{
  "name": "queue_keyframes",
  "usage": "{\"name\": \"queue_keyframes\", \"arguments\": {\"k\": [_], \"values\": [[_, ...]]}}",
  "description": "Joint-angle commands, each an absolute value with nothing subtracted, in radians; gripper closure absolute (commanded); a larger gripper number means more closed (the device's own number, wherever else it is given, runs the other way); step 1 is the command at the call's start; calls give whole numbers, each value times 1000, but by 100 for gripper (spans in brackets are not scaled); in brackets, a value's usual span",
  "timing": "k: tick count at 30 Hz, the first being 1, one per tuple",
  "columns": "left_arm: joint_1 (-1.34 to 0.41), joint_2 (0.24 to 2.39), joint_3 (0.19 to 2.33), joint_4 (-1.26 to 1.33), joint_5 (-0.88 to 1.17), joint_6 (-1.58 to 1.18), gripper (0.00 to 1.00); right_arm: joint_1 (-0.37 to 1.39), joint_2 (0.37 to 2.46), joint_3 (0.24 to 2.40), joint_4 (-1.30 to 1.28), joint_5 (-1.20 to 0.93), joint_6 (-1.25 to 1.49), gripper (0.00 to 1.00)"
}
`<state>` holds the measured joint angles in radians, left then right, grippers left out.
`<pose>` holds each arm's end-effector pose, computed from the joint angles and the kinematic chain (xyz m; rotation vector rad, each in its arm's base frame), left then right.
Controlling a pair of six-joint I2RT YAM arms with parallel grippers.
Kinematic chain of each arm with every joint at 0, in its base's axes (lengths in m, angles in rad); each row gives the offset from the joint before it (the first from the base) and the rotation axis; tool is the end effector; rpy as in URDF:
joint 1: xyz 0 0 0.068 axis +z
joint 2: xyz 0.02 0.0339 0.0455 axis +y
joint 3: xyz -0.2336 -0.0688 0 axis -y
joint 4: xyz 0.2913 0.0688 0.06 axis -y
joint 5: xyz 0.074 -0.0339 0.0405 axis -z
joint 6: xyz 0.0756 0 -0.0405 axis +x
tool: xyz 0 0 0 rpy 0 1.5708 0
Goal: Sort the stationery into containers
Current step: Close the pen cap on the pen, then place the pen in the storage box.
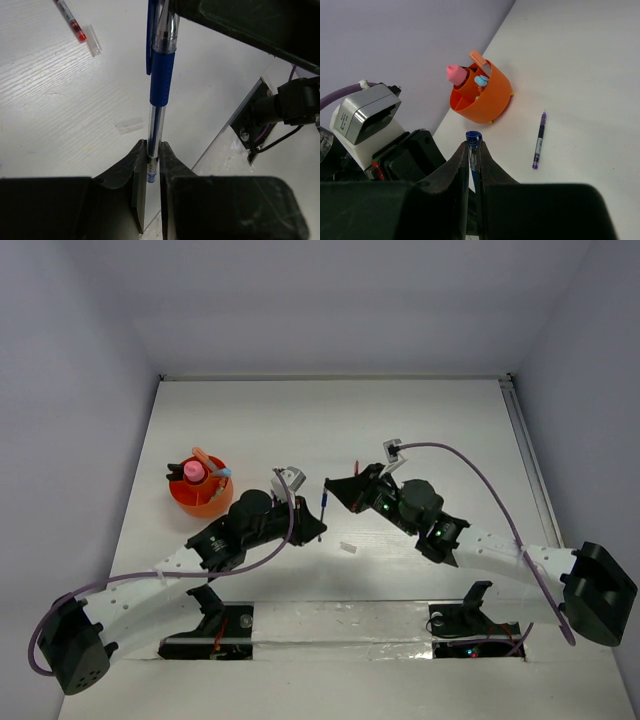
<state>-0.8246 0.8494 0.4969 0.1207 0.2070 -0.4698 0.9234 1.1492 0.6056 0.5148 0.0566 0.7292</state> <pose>0.1949 -0.2337 0.2107 0.4978 1.8756 -1.0832 0.2170 0.2799 0.2230 -0.1213 1.7402 1.2126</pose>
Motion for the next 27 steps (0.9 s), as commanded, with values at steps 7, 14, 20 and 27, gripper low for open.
{"name": "queue_keyframes", "arguments": {"k": [7, 14, 20, 27], "values": [[-792, 784, 649, 431, 97, -555, 100, 1026, 1143, 524, 368, -95, 786, 100], [-792, 695, 581, 283, 11, -560, 56, 991, 1172, 765, 282, 79, 644, 100], [-792, 537, 578, 123, -101, -552, 22, 943, 1218, 913, 333, 146, 574, 100], [-792, 350, 734, -98, -265, -486, 1, 933, 1392, 1028, 458, 69, 531, 100]]}}
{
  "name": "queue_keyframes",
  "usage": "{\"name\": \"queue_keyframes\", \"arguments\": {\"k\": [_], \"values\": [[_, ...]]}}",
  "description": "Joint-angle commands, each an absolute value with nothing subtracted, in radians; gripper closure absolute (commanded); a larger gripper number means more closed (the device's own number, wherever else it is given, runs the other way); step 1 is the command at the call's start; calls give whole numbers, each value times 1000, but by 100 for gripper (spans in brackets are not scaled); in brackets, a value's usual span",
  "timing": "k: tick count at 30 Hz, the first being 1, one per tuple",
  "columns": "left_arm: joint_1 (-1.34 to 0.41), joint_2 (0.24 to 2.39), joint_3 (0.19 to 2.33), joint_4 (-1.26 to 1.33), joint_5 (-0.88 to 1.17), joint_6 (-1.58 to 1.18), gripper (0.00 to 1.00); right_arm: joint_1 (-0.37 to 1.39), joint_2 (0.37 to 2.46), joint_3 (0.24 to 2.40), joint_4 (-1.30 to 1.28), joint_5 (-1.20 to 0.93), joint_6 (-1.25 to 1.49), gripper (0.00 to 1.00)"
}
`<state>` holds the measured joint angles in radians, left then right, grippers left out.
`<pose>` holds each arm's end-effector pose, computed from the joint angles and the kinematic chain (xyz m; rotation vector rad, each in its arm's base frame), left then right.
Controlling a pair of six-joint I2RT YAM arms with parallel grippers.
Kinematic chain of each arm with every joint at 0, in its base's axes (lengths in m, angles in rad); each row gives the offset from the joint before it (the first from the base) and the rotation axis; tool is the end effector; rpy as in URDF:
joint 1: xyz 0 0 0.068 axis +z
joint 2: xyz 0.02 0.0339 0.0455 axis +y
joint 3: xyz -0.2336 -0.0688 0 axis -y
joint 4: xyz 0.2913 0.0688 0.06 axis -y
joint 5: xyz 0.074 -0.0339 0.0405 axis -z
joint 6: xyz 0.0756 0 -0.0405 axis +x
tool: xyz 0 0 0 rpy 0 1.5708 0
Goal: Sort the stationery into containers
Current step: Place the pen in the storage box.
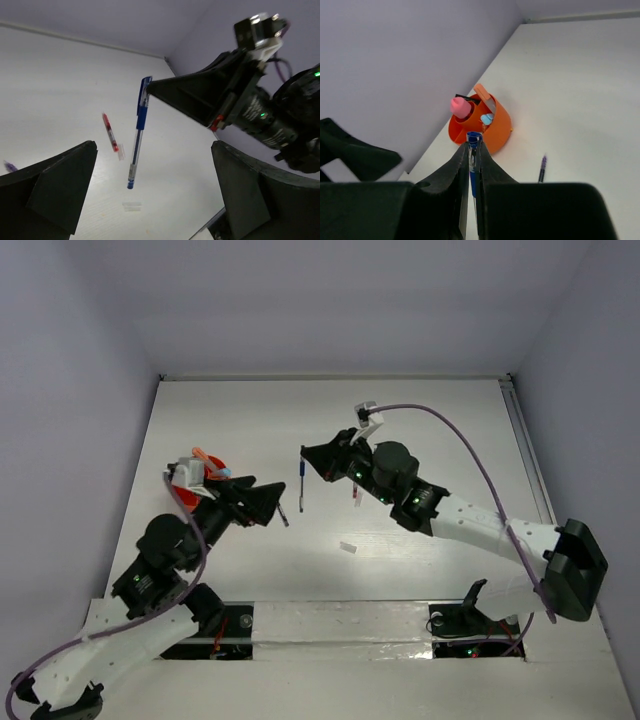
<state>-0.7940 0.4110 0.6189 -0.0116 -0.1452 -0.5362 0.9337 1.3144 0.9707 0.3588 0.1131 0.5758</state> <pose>0.1651 -0.1524 0.3547 0.0588 1.4506 -1.0046 0.2474 0.3199 0.3000 -0.2018 1.6522 1.0872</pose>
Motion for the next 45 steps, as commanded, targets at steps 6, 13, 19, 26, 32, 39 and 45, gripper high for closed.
{"name": "queue_keyframes", "arguments": {"k": [6, 13, 19, 26, 32, 39, 45], "values": [[-792, 325, 889, -140, -383, -349, 1, 956, 1639, 1192, 623, -161, 471, 100], [-792, 354, 960, -175, -426, -261, 1, 1006, 1943, 1555, 609, -282, 341, 100], [-782, 252, 844, -115, -505, -230, 1, 1026, 2155, 1825, 542, -345, 241, 100], [-730, 190, 804, -80, -494, -210, 1, 1045, 2330, 2083, 456, -390, 150, 100], [-621, 221, 793, -64, -384, -209, 1, 1054, 2444, 2249, 434, -396, 127, 100], [-476, 273, 785, -41, -242, -212, 1, 1074, 2528, 2361, 442, -410, 112, 100], [-466, 264, 781, -35, -239, -212, 1, 1083, 2563, 2371, 453, -413, 121, 100]]}}
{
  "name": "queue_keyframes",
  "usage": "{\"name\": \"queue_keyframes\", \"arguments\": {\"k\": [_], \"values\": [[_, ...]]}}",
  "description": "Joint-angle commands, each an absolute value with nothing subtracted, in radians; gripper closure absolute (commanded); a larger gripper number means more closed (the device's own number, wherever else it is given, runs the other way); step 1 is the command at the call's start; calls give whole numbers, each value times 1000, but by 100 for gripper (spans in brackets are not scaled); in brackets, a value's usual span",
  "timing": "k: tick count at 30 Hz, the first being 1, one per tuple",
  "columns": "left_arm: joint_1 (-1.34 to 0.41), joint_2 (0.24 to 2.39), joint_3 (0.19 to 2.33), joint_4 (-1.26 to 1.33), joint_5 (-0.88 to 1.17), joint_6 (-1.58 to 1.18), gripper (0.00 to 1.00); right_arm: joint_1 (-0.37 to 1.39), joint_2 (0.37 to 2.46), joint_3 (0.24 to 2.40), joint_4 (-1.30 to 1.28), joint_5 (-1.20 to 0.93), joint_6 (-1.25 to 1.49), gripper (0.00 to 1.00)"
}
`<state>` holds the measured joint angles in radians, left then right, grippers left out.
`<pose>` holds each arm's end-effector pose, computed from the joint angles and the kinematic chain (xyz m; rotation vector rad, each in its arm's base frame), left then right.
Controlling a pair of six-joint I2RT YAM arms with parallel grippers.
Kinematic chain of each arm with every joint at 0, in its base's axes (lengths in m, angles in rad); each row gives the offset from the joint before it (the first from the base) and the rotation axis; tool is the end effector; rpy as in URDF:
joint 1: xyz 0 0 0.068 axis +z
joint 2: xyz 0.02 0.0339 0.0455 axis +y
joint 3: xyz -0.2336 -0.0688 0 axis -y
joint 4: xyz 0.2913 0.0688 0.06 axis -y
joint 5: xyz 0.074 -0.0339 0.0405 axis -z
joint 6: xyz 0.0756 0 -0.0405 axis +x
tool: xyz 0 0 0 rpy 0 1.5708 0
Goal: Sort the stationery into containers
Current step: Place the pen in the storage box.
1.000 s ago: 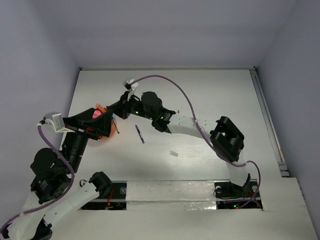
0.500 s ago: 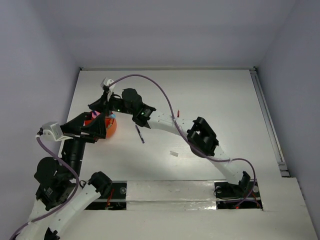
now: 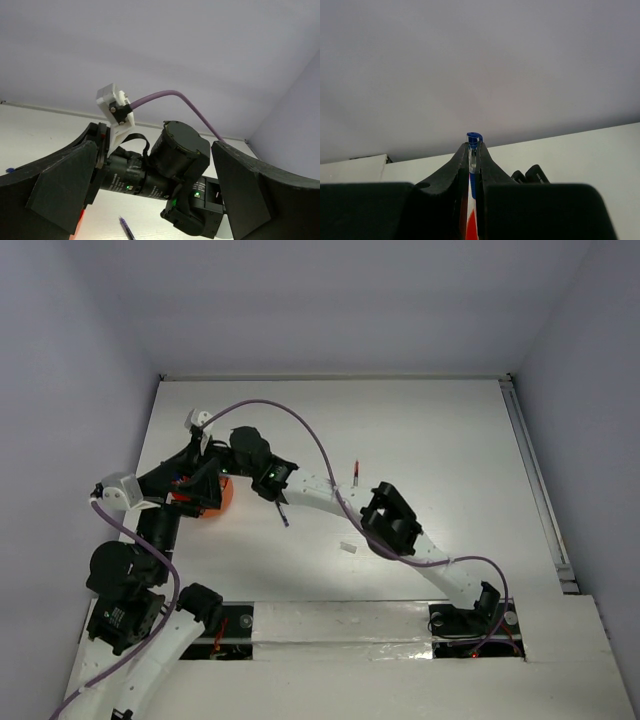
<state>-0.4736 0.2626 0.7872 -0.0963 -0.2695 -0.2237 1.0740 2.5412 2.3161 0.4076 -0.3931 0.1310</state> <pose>0.1427 -0.0505 0.4330 -0.0970 1.1670 -0.4630 0.2851 0.5866 0.2650 -0.9910 1.1616 1.2547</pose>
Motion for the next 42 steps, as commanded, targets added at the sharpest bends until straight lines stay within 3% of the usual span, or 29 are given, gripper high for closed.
{"name": "queue_keyframes", "arguments": {"k": [1, 13, 23, 42], "values": [[-466, 261, 778, -37, -239, -212, 1, 1083, 2571, 2375, 451, -413, 123, 100], [-457, 264, 776, -34, -222, -210, 1, 1092, 2583, 2361, 463, -400, 100, 100], [-439, 273, 775, -26, -195, -216, 1, 1092, 2407, 2004, 603, -370, 103, 100], [-350, 327, 767, -11, -123, -236, 1, 1092, 2241, 1755, 641, -212, 63, 100]]}}
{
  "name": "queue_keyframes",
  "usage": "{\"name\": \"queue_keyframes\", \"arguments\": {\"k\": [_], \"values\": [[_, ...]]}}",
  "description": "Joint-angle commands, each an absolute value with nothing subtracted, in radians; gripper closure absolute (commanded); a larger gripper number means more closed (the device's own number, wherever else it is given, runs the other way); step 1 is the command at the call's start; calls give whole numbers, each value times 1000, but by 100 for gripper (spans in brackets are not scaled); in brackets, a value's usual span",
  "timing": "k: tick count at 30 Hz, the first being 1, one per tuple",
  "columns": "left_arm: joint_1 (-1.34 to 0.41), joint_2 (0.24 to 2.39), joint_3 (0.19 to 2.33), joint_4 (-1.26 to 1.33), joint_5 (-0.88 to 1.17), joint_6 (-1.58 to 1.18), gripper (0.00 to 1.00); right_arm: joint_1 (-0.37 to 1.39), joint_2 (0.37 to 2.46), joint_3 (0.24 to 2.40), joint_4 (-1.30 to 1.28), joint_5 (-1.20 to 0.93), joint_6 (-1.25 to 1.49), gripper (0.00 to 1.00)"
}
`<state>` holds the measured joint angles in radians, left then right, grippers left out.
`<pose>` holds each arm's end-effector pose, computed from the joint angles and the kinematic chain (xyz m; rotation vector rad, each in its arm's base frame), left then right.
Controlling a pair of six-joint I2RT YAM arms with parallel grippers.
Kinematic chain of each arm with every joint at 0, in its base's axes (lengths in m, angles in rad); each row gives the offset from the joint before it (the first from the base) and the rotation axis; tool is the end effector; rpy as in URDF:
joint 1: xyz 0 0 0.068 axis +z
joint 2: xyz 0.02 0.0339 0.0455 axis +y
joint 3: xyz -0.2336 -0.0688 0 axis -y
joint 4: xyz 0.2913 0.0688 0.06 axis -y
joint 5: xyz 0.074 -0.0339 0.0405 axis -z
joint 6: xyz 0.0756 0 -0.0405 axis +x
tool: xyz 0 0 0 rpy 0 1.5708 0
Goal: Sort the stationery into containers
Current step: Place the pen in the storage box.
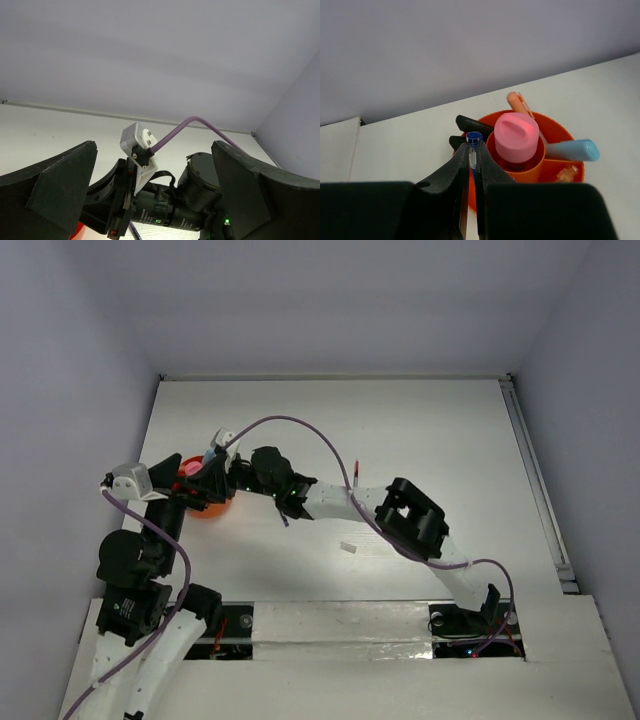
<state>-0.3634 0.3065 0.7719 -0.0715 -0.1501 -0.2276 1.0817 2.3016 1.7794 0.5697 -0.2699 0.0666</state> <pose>0.1611 -0.0492 0.4254 -0.0528 1.1912 -0.4318 0.2665 0.5436 0.2011 -0.9874 1.3017 1.1057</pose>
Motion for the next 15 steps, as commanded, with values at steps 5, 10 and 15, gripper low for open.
{"name": "queue_keyframes", "arguments": {"k": [5, 10, 15], "values": [[-341, 336, 765, -11, -117, -238, 1, 1092, 2237, 1706, 684, -129, 118, 100], [-331, 342, 764, -8, -112, -239, 1, 1065, 2220, 1651, 718, -66, 213, 100], [-322, 356, 765, -6, -100, -242, 1, 1055, 2206, 1629, 718, -28, 264, 100]]}}
